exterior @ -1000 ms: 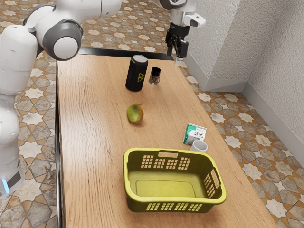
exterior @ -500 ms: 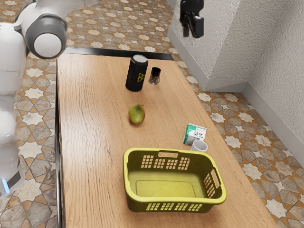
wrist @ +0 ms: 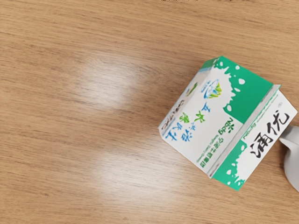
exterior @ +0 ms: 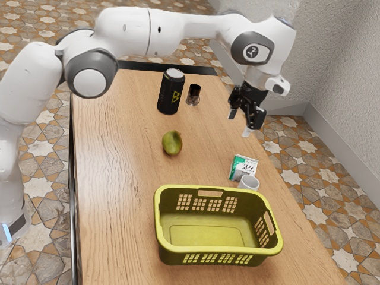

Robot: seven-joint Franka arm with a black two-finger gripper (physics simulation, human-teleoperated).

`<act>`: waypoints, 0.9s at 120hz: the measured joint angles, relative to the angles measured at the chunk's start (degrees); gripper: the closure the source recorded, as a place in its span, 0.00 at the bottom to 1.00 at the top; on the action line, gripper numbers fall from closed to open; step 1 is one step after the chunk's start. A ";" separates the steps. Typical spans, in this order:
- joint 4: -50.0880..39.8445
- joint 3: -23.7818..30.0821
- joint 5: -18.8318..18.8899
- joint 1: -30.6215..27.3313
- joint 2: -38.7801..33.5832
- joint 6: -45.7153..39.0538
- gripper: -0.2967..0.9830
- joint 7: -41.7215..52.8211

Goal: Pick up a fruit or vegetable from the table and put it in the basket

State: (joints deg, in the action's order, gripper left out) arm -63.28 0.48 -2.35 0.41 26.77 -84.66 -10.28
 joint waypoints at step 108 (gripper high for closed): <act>-1.09 13.32 11.68 -5.49 1.60 -6.32 0.23 78.07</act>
State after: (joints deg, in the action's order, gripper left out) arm -64.37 13.80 9.33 -5.07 28.37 -90.98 67.80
